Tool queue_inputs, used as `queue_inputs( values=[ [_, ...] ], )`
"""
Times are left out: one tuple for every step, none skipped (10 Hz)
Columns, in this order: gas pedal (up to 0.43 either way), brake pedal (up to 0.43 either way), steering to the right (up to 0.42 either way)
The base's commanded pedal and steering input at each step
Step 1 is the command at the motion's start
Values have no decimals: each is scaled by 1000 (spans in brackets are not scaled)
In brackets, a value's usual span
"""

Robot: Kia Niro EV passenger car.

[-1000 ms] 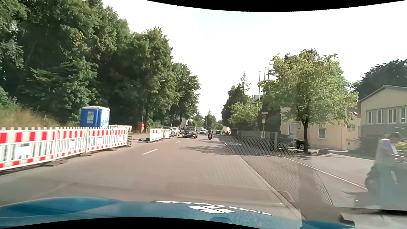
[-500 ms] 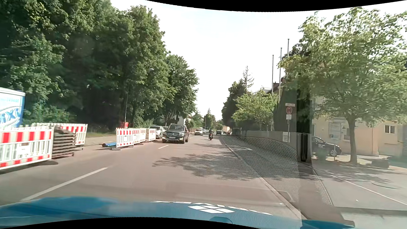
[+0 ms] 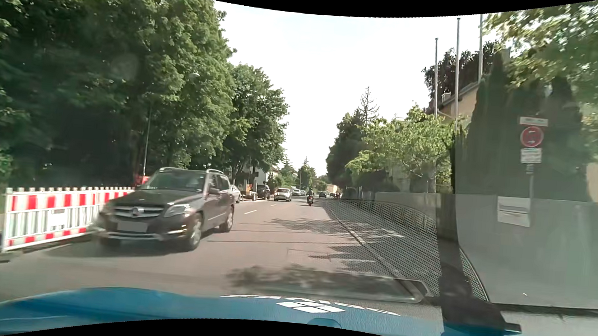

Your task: Follow the waypoints while adhering to traffic rules and regulations

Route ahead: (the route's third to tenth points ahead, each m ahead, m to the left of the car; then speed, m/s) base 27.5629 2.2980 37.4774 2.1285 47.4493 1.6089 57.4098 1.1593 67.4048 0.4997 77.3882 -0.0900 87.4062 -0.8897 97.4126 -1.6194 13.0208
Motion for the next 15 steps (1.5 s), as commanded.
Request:
queue_inputs(
  values=[
    [79, 0, 1],
    [79, 0, 1],
    [67, 0, 1],
    [59, 0, 0],
    [59, 0, 0],
    [59, 0, 0],
    [59, 0, 0],
    [59, 0, 0],
    [59, 0, 1],
    [47, 0, 1],
    [47, 0, 1],
    [47, 0, 2],
    [47, 0, 2],
    [47, 0, 2],
    [47, 0, 2]
  ],
)
